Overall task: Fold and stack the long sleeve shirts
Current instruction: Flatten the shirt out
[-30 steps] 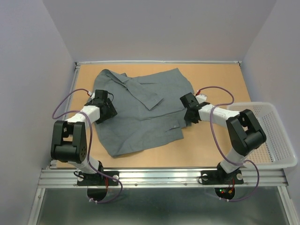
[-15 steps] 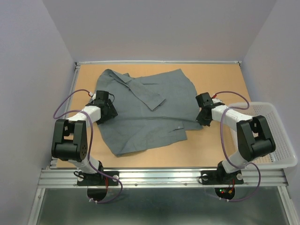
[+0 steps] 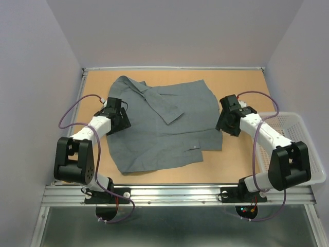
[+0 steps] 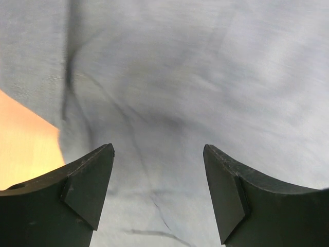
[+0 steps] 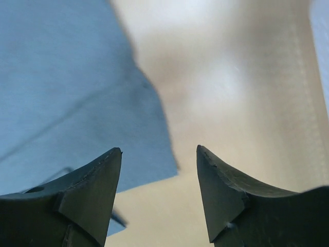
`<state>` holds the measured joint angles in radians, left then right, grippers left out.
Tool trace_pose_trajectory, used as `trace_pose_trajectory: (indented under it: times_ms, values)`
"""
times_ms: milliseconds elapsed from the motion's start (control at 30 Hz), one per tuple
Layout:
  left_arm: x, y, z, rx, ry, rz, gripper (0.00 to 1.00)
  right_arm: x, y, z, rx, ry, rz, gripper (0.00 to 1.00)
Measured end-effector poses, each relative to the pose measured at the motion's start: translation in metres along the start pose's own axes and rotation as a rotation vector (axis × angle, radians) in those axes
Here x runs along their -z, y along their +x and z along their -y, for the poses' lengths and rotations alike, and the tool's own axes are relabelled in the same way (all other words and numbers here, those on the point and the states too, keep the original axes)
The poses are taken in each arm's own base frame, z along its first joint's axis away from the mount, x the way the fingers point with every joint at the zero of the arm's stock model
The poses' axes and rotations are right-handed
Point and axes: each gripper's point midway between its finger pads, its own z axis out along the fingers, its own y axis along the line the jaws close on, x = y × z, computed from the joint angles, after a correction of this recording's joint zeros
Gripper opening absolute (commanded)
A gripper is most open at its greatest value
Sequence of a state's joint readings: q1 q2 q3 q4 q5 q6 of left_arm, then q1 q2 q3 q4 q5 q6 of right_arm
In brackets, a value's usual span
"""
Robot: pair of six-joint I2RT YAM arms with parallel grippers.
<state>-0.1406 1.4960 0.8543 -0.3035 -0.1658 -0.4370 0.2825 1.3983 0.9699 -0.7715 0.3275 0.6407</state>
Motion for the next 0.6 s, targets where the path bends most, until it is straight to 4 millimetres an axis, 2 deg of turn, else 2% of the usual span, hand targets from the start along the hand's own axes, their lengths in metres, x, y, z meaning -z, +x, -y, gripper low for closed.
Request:
trace_pose_trajectory:
  times_ms: [67, 133, 200, 267, 333, 433, 500, 600]
  values:
    - [0.02, -0.005, 0.021, -0.041, 0.06, 0.033, 0.82, 0.005, -0.014, -0.017, 0.03, -0.064, 0.023, 0.66]
    - [0.033, -0.005, 0.034, -0.059, 0.107, 0.055, 0.82, 0.01, -0.023, -0.044, 0.08, -0.164, 0.038, 0.66]
    - [0.044, -0.002, 0.045, -0.07, 0.147, 0.058, 0.82, 0.012, -0.017, -0.068, 0.149, -0.237, 0.032, 0.66]
    - [0.044, 0.002, 0.046, -0.063, 0.153, 0.053, 0.82, 0.011, -0.001, -0.092, 0.236, -0.293, 0.012, 0.66]
    - [0.039, 0.011, 0.041, -0.05, 0.138, 0.028, 0.83, 0.008, 0.029, -0.119, 0.346, -0.343, -0.03, 0.65]
    - [0.028, 0.028, 0.033, -0.045, 0.105, -0.022, 0.83, 0.003, 0.064, -0.141, 0.446, -0.377, -0.079, 0.65]
    - [0.02, 0.037, 0.029, -0.042, 0.082, -0.055, 0.83, 0.002, 0.077, -0.147, 0.476, -0.388, -0.094, 0.65]
    - [0.013, 0.045, 0.026, -0.038, 0.062, -0.084, 0.83, -0.001, 0.086, -0.15, 0.49, -0.394, -0.1, 0.65]
